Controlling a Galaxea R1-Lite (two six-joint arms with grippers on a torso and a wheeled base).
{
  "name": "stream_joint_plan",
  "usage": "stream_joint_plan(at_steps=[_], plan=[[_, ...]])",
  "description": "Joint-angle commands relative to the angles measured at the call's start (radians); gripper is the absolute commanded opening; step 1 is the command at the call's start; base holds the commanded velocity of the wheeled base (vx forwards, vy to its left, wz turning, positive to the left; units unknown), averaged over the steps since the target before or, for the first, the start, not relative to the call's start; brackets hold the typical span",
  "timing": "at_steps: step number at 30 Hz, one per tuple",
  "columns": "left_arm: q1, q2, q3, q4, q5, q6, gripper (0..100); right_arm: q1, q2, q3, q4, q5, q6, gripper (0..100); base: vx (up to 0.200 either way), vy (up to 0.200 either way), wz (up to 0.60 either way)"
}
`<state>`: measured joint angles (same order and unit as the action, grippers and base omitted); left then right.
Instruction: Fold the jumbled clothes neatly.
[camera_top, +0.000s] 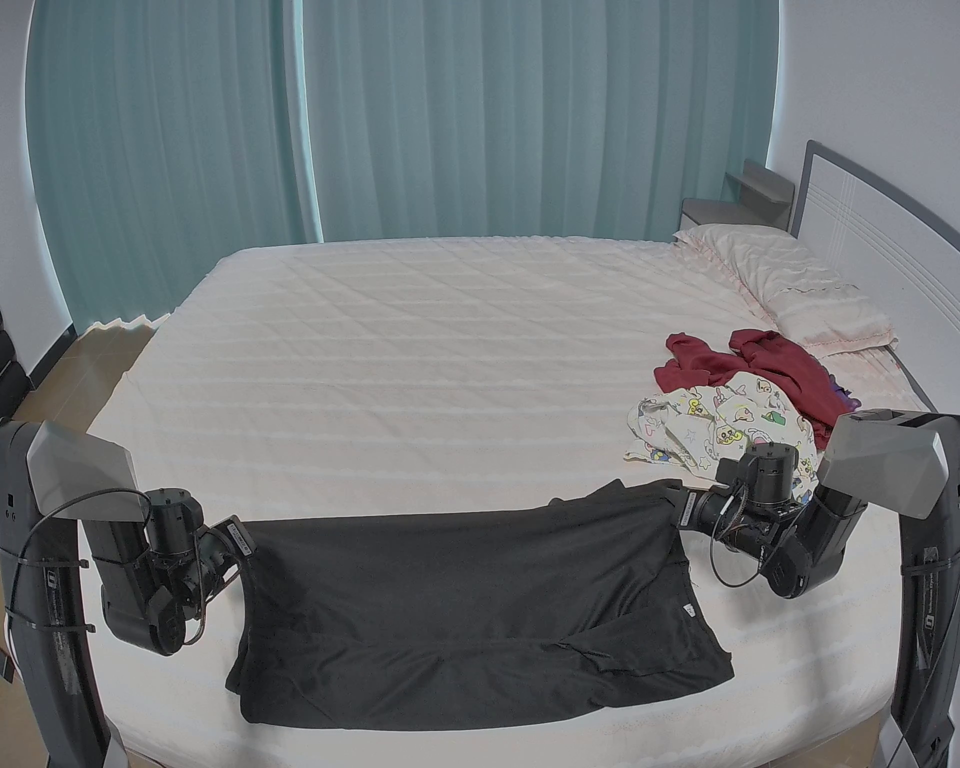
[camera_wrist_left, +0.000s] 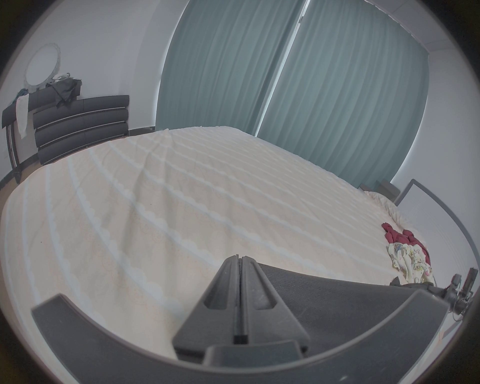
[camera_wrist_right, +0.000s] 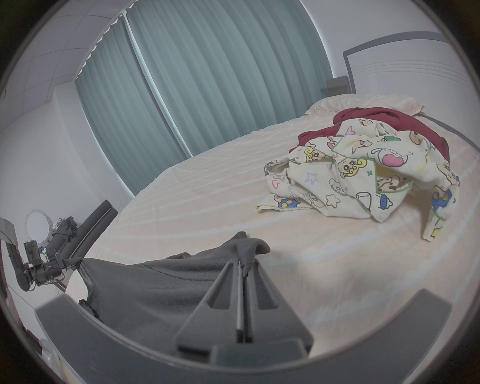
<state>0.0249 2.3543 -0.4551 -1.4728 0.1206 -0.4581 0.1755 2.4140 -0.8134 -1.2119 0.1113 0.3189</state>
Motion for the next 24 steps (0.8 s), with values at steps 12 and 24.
stream_joint_plan(at_steps=[12, 24], plan=[[0.000, -0.015, 0.185, -0.098, -0.050, 0.128, 0, 0.002, -0.112, 0.230, -0.023, 0.041, -0.001, 0, 0.000, 0.000, 0.00], [-0.008, -0.006, 0.316, -0.098, -0.059, 0.245, 0, 0.005, -0.090, 0.393, -0.066, 0.070, -0.093, 0, 0.000, 0.000, 0.00]])
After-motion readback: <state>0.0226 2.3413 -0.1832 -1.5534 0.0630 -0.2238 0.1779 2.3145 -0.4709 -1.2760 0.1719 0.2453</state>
